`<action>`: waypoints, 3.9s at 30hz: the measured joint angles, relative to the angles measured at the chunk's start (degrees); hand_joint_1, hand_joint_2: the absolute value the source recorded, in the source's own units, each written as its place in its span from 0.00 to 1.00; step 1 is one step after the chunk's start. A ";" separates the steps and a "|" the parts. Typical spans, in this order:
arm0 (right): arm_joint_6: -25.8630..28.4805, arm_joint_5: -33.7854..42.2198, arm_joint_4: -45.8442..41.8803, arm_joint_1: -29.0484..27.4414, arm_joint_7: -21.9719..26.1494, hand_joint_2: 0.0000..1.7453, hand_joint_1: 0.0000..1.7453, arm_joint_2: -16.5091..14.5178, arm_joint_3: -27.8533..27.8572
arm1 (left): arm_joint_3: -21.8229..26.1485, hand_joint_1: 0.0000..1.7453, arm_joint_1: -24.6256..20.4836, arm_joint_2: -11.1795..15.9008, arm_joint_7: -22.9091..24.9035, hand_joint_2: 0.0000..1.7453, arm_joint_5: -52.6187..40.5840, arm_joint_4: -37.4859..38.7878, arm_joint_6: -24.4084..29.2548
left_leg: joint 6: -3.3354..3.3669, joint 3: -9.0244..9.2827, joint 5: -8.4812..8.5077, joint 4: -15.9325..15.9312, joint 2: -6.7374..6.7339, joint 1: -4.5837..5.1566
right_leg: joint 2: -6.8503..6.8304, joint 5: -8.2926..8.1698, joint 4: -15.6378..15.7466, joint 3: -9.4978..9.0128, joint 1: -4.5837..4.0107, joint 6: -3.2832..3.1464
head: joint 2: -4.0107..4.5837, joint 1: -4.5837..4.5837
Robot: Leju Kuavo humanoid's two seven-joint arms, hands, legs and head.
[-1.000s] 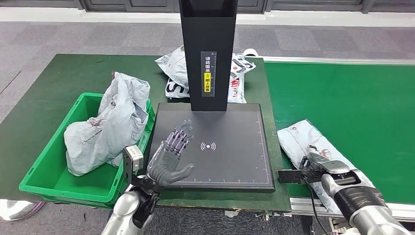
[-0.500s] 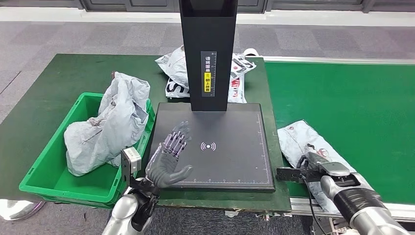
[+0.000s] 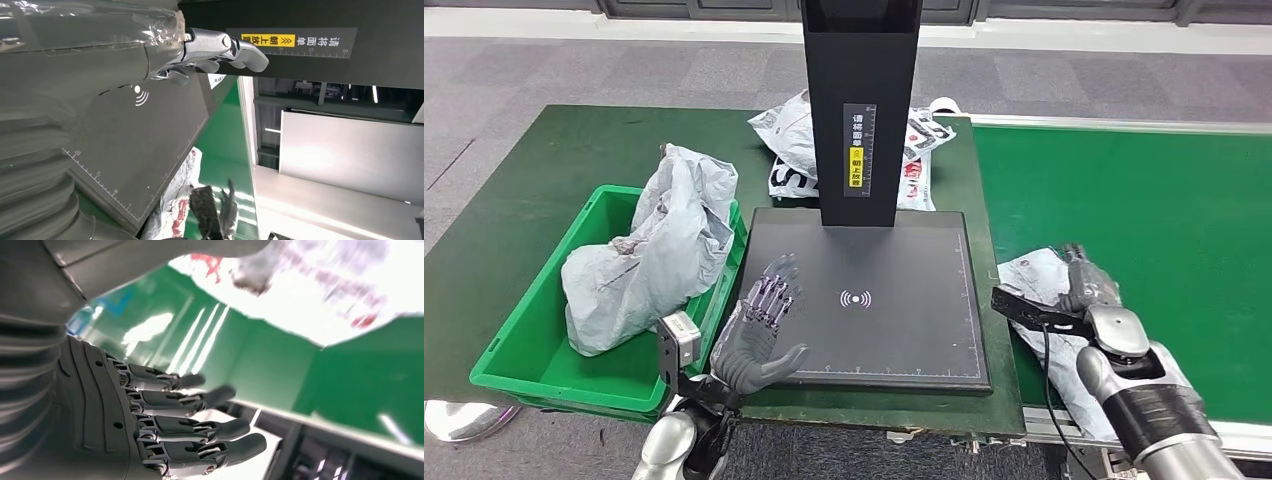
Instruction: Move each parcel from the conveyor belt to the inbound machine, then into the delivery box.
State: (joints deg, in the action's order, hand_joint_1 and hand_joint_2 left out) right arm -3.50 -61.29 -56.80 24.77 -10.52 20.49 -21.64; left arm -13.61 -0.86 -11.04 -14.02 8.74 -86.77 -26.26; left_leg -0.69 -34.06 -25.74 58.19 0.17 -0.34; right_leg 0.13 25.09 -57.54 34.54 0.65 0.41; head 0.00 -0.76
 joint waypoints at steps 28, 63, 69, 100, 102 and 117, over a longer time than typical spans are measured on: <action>-8.68 -9.23 5.57 -7.01 -5.62 1.00 0.00 2.60 5.10 | 0.06 0.00 -3.24 -0.55 -0.15 1.00 0.16 5.17 -1.59 | 0.06 -0.06 -0.01 0.01 0.00 0.08 | 0.02 0.02 0.01 0.09 0.09 0.03 | 0.00 0.00; 0.54 9.49 12.28 -3.70 13.10 1.00 1.00 -6.56 14.43 | 1.04 0.00 -0.08 -0.87 -0.67 1.00 -2.68 2.35 0.58 | -0.06 -0.34 -0.28 -0.02 -0.49 0.12 | 0.54 0.05 -0.03 0.10 0.07 -0.01 | 0.00 0.02; -4.15 28.19 -1.80 -7.35 15.93 1.00 1.00 -10.78 21.13 | 1.62 0.00 1.74 -1.20 -0.86 1.00 -3.85 0.37 1.89 | -0.12 -0.03 -0.03 -0.04 -0.18 0.10 | 0.19 0.06 -0.08 0.15 -0.06 -0.07 | 0.00 0.01; 15.42 32.70 -28.56 -9.97 20.86 1.00 1.00 -21.00 22.00 | 1.58 0.00 5.15 -2.45 -3.64 1.00 -6.97 -1.15 3.16 | 0.00 -0.21 0.03 -0.04 -0.16 0.10 | 0.12 0.06 -0.09 0.31 0.11 -0.05 | 0.00 0.02; 16.63 32.46 -26.96 -7.92 20.61 1.00 1.00 -22.06 20.70 | 1.21 0.00 4.74 -2.58 -3.63 1.00 -7.08 -0.88 3.12 | 0.01 -0.21 0.06 -0.04 -0.16 0.10 | 0.12 0.05 -0.09 0.30 0.10 -0.04 | 0.00 0.02; 15.90 35.83 5.56 9.78 21.42 1.00 1.00 -33.49 7.88 | -1.26 0.00 0.46 -2.37 -4.07 1.00 -6.13 2.96 2.39 | -0.18 -0.22 0.21 -0.05 -0.03 -0.02 | 0.11 -0.02 -0.15 0.35 -0.01 -0.12 | 0.00 0.02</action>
State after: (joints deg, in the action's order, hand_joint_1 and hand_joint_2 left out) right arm 12.40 -25.46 -51.25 34.55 10.90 -12.99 -13.76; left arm -14.87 -0.40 -13.41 -18.09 2.61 -83.80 -23.86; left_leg -0.86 -34.28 -25.53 58.14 0.14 -0.36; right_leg 0.24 25.07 -57.69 34.89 0.64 0.29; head 0.00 -0.74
